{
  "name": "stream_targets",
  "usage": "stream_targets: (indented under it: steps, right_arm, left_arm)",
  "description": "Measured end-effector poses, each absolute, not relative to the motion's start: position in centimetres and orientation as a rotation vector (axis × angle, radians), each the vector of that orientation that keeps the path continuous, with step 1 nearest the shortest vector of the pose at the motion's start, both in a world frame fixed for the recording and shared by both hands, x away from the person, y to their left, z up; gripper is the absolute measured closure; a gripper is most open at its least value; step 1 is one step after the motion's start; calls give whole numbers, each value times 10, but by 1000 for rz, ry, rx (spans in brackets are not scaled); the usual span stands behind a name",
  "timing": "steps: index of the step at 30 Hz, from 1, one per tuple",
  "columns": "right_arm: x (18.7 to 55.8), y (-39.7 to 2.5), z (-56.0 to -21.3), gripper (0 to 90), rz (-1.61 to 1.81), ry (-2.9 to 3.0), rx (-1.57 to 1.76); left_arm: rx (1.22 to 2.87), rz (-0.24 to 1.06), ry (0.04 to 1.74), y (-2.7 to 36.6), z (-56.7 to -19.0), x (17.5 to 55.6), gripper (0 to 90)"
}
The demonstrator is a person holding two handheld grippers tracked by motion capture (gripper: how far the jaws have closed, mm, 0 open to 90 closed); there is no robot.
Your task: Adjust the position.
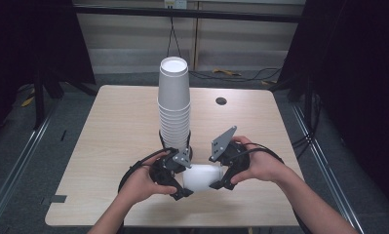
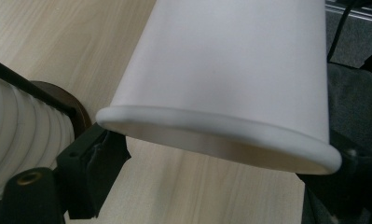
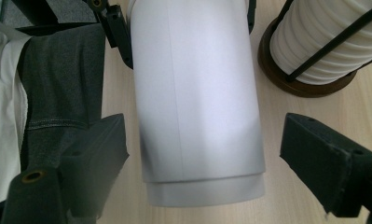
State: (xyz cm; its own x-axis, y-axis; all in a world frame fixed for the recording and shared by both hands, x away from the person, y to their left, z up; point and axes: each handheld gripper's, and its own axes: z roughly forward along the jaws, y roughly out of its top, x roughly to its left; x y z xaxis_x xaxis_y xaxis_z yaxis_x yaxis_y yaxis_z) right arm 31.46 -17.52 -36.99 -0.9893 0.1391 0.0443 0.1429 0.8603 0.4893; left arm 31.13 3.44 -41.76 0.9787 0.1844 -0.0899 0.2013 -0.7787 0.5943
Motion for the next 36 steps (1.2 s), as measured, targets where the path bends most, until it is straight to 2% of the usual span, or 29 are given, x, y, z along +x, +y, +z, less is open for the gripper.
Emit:
stream_targets:
  steps: [36]
  right_arm:
    - [313, -169, -375, 145, -775, -3011, -191]
  left_arm:
    - [2593, -35, 225, 19, -412, 309, 141]
